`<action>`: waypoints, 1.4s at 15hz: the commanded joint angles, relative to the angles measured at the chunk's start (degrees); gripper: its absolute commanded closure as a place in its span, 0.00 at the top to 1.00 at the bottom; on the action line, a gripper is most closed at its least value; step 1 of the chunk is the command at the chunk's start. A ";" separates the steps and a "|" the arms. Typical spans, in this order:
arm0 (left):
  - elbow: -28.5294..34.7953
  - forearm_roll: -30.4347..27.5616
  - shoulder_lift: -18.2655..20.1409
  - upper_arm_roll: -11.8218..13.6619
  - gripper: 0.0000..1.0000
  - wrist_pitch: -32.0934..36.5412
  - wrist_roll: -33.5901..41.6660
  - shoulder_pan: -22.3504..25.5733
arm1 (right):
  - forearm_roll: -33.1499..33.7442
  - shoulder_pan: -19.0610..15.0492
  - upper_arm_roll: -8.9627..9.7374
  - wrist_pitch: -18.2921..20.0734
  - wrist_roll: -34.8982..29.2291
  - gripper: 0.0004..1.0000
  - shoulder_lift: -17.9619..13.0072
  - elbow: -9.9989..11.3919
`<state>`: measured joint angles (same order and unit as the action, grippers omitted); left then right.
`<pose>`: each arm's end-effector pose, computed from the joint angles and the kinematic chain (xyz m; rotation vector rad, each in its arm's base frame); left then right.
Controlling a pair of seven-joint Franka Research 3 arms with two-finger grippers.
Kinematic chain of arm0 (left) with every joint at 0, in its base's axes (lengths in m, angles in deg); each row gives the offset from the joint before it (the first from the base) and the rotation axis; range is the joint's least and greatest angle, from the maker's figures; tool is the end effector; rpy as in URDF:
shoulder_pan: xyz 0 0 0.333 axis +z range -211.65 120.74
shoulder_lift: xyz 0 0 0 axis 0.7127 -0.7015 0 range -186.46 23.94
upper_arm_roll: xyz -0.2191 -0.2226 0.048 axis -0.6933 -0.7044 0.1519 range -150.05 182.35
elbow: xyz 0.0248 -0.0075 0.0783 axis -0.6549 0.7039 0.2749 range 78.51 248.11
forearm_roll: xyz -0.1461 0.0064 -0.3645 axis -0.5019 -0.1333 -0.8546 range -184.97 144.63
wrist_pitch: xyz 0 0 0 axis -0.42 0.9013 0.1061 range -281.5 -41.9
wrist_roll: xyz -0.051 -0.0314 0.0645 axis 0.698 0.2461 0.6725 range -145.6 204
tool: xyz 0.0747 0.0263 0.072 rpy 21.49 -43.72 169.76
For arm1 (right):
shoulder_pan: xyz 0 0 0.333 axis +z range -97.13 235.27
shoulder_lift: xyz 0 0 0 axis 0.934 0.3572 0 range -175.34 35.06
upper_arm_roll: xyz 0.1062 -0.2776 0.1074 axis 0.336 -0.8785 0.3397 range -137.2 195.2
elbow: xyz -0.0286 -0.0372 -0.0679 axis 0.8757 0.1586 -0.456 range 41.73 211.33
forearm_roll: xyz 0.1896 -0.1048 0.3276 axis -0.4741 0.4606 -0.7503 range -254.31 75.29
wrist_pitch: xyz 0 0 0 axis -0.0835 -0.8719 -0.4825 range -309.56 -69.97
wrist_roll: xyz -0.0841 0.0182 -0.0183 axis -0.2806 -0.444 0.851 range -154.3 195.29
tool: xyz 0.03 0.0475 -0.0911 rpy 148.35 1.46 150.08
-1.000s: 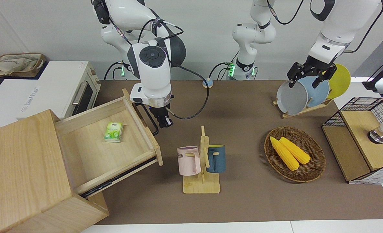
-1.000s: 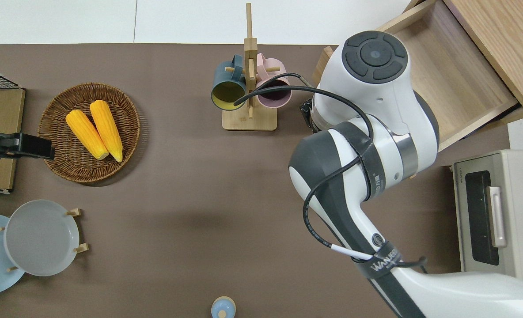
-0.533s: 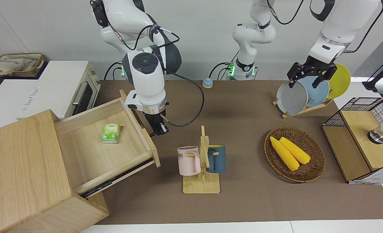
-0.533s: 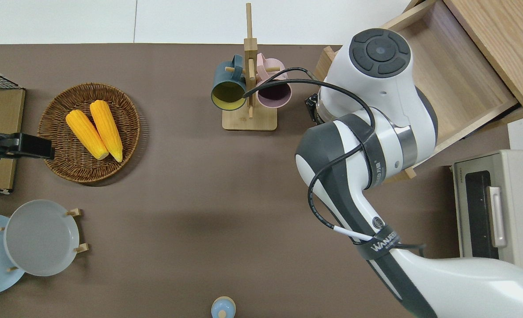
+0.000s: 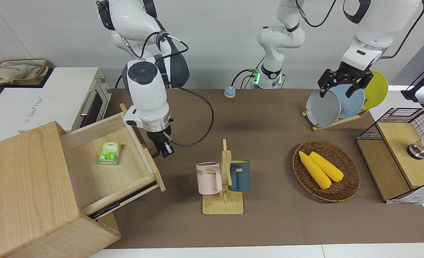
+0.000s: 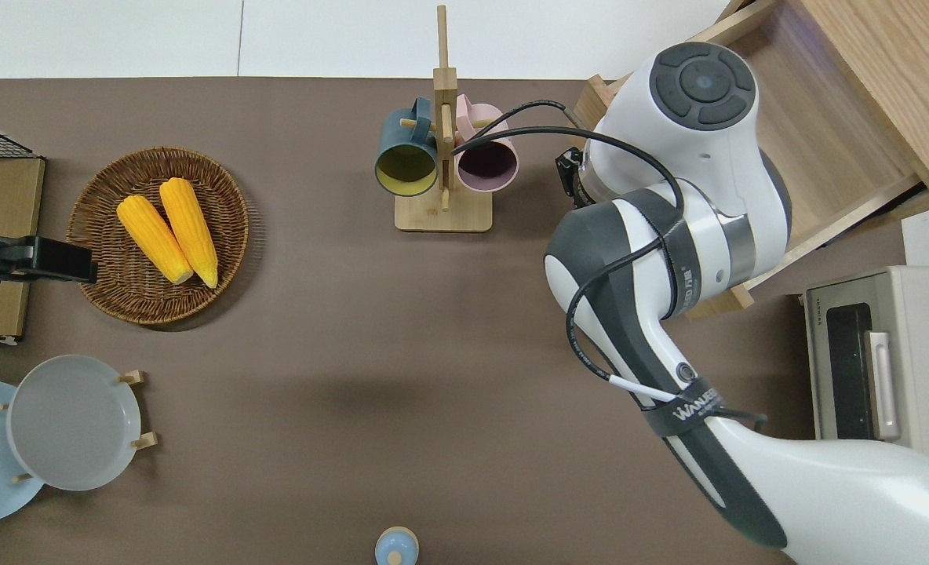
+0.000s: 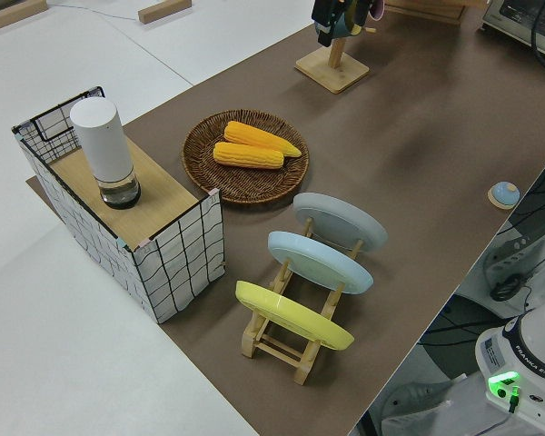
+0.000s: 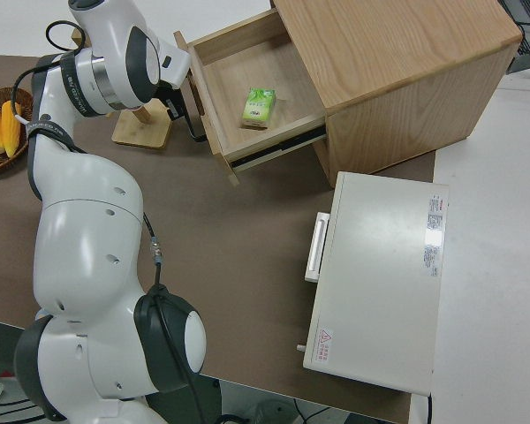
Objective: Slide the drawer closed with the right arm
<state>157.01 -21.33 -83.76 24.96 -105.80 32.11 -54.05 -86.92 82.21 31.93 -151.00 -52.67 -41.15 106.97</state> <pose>0.5670 -0.0023 0.6384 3.1276 -0.0749 0.0399 0.6907 0.1868 0.4795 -2.7144 1.4714 -0.1236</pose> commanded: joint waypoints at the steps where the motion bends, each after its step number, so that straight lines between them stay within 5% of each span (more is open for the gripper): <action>1: -1.17 0.72 -0.76 0.95 1.00 -0.02 0.43 -0.99 | -0.83 -3.12 0.33 -1.34 5.21 0.00 0.27 -0.13; 17: -1.17 0.63 -0.76 0.95 1.00 -0.02 0.43 -0.99 | -1.27 -10.86 0.42 -7.84 16.37 0.00 0.80 -0.48; 21: -1.17 0.72 -0.76 0.95 1.00 -0.02 0.43 -0.99 | -0.56 -12.26 -0.11 -8.89 26.20 0.00 0.80 -0.48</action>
<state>157.01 -21.33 -83.76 24.96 -105.80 32.11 -54.05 -86.92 72.20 31.46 -157.87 -34.76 -40.73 106.91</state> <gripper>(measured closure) 0.004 0.991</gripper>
